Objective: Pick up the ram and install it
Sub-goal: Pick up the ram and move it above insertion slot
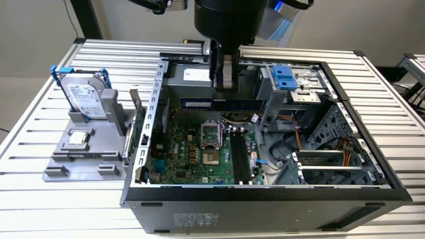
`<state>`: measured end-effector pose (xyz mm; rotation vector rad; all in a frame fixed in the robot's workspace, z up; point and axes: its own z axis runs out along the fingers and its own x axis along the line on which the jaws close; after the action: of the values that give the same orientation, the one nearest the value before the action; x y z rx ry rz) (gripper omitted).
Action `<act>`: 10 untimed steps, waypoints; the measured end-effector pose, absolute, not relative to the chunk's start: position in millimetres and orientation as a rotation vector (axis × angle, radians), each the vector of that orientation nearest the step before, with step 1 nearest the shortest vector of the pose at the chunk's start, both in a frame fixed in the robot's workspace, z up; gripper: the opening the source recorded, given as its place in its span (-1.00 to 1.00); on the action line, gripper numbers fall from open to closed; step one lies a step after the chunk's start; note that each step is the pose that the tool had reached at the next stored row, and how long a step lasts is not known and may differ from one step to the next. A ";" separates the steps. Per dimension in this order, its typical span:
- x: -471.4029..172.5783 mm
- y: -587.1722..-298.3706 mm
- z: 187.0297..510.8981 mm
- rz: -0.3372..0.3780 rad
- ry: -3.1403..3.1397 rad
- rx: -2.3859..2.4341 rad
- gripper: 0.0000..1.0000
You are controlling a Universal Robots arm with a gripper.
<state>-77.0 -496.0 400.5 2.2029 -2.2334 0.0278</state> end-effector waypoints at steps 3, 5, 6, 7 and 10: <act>-73.3 -496.0 400.4 0.028 -2.234 2.203 -1.00; -71.1 -496.0 400.5 0.028 -2.233 2.203 -1.00; -70.0 -496.0 400.4 0.028 -2.233 2.203 -1.00; -68.9 -496.0 400.5 0.028 -2.233 2.203 -1.00; -65.6 -496.0 400.4 0.028 -2.233 2.203 -1.00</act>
<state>-65.6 -496.0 400.4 2.2028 -2.2335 0.0278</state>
